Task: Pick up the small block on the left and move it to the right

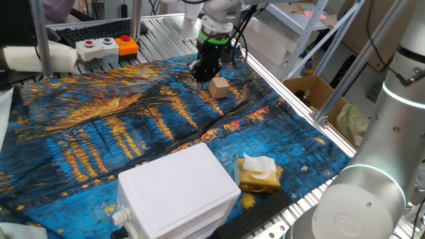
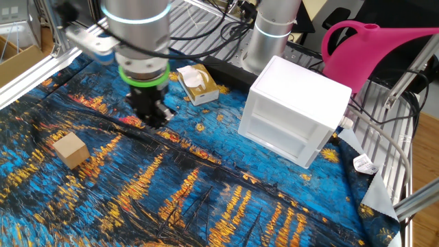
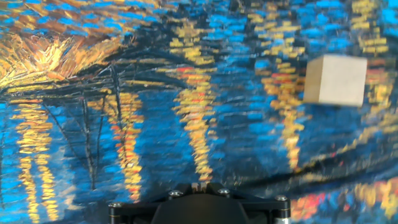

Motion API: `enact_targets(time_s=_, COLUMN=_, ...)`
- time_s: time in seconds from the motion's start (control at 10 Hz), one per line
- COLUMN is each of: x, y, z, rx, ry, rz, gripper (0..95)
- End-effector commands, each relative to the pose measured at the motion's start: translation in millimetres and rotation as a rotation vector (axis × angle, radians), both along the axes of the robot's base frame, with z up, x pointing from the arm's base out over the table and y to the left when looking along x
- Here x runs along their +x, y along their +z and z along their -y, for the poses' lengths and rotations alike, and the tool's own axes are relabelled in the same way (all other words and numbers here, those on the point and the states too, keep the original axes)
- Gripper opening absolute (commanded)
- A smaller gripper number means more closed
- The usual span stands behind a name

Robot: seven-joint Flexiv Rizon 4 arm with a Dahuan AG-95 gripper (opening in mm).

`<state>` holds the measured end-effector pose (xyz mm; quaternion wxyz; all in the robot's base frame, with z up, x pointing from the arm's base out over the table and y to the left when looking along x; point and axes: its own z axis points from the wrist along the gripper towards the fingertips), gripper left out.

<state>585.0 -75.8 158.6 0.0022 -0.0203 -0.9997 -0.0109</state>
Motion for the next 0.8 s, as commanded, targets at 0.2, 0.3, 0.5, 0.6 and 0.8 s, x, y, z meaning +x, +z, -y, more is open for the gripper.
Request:
enact_targets(time_s=0.2, x=19.6, y=-1.8, z=18.2, rx=0.007, ry=0.064, rz=-0.001, gripper=0.0)
enact_targets(time_s=0.3, x=24.4, y=-2.1, z=22.3, rx=0.008, ry=0.082, rz=-0.001, gripper=0.0)
enact_targets(time_s=0.5, x=29.9, y=-4.6, z=28.9, rx=0.018, ry=0.086, rz=0.004, gripper=0.0)
enact_targets(time_s=0.6, x=29.8, y=-5.2, z=29.5, rx=0.034, ry=0.079, rz=0.004, gripper=0.0)
enact_targets(time_s=0.8, x=29.6, y=-7.7, z=30.3, rx=0.043, ry=0.076, rz=0.004, gripper=0.0)
